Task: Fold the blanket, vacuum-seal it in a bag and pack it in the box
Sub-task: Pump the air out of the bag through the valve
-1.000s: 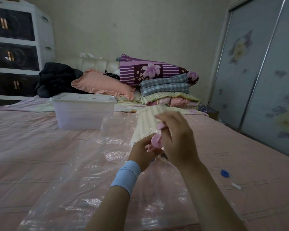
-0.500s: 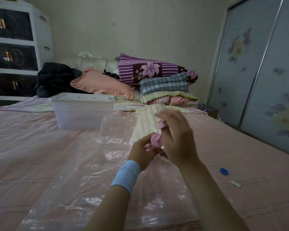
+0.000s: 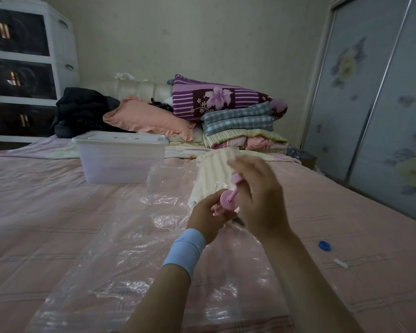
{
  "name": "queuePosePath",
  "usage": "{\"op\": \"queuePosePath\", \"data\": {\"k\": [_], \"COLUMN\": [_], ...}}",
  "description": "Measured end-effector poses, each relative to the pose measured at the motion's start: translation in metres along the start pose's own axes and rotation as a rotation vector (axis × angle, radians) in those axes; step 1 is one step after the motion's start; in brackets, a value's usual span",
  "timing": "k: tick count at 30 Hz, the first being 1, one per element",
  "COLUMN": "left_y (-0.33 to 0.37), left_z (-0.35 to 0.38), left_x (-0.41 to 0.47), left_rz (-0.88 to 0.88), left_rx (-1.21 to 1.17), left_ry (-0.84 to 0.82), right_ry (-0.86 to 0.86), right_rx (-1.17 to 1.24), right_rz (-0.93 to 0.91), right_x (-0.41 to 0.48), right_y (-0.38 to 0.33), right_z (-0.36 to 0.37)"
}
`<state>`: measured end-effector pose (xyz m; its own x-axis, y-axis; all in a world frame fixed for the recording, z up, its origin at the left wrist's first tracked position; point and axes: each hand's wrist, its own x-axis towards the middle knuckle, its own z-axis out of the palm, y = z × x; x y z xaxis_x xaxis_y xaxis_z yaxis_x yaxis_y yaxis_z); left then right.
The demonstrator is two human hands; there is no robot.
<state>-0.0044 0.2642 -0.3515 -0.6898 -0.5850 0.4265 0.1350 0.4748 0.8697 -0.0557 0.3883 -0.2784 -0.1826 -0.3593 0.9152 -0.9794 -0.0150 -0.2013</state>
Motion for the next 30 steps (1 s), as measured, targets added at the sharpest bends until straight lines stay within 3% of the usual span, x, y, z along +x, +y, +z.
{"op": "queuePosePath", "data": {"k": [3,5,7,11,13,15,18,21,23,27,30], "left_y": [-0.001,0.001,0.001,0.001,0.002,0.000,-0.002,-0.001,0.000,0.001,0.001], "left_z": [-0.001,0.001,0.004,0.004,0.002,0.000,-0.001,0.002,0.005,0.006,0.005], "left_x": [0.001,0.000,-0.001,-0.002,-0.002,0.000,0.002,0.002,0.000,-0.002,0.000], "left_rz": [-0.004,-0.008,-0.008,-0.014,-0.006,-0.008,0.004,0.019,0.018,0.000,-0.012], "left_rx": [0.017,0.028,0.024,0.021,0.028,0.000,0.009,0.049,0.058,0.072,0.045], "left_ry": [-0.015,-0.017,0.002,0.008,0.003,0.011,-0.009,-0.002,0.008,0.020,0.018], "right_ry": [0.267,0.339,0.240,-0.229,-0.266,-0.145,0.190,0.325,0.170,-0.303,-0.276], "right_rx": [0.002,-0.015,-0.020,0.004,0.000,0.005,0.016,-0.031,-0.041,-0.013,-0.020], "right_rz": [-0.104,-0.102,-0.052,0.207,0.193,0.058,-0.109,-0.111,-0.026,0.232,0.194], "right_x": [0.019,0.015,-0.001,-0.035,-0.027,-0.008,0.013,0.012,-0.004,-0.031,-0.015], "right_y": [-0.013,-0.007,0.004,0.022,0.021,0.010,-0.008,-0.002,0.009,0.022,0.015], "right_z": [-0.017,-0.013,0.003,0.028,0.022,0.007,-0.013,-0.012,0.001,0.016,0.005]}}
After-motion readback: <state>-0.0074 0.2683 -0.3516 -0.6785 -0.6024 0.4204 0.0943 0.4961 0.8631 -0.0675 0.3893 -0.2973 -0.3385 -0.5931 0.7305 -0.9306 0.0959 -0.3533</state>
